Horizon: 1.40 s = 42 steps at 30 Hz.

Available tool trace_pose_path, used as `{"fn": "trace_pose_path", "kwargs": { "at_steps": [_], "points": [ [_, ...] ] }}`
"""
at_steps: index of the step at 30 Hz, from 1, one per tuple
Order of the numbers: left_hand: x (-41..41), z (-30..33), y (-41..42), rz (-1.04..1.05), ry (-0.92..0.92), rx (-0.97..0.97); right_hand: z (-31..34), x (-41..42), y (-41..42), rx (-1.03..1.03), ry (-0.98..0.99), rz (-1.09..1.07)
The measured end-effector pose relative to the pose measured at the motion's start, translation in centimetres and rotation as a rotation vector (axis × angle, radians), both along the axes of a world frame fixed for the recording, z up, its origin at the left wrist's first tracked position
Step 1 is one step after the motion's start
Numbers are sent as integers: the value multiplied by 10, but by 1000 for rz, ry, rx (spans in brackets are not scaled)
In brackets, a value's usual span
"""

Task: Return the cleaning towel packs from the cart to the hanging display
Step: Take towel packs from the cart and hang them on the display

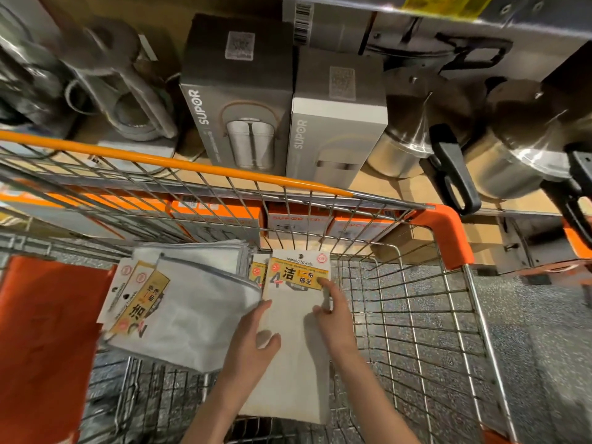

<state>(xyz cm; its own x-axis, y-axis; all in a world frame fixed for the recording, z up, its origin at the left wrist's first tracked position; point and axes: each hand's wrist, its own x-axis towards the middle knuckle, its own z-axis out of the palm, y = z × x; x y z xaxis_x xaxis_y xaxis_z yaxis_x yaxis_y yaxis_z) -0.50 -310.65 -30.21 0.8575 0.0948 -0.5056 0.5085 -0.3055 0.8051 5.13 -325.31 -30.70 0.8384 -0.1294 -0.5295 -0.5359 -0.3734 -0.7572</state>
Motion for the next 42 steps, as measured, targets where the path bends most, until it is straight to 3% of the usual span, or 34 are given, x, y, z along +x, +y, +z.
{"fn": "trace_pose_path", "kwargs": {
  "at_steps": [6, 9, 12, 15, 26, 32, 39, 42],
  "points": [
    [-4, -12, 1, -34, 58, -3, -9, -6, 17, 45, -49, 168],
    [-6, -13, 0, -106, 46, 78, -10, 3, 12, -5, -41, 60],
    [-7, -17, -1, -123, 49, 124, -13, 21, 3, 158, 76, -53],
    [-10, -22, 1, -151, 100, 163, -21, 34, 2, 328, 166, -33],
    [-12, -31, 6, -139, 191, 66, -47, 48, 4, 186, 157, 41],
    [-15, -32, 8, -99, 188, 10, -44, 41, 9, 354, 91, -29],
    [-16, -33, 6, -88, 215, -42, -44, 32, 6, 281, 147, -22],
    [-17, -32, 5, -68, 248, -56, -49, 20, 7, 356, 126, -6]
  ]
}}
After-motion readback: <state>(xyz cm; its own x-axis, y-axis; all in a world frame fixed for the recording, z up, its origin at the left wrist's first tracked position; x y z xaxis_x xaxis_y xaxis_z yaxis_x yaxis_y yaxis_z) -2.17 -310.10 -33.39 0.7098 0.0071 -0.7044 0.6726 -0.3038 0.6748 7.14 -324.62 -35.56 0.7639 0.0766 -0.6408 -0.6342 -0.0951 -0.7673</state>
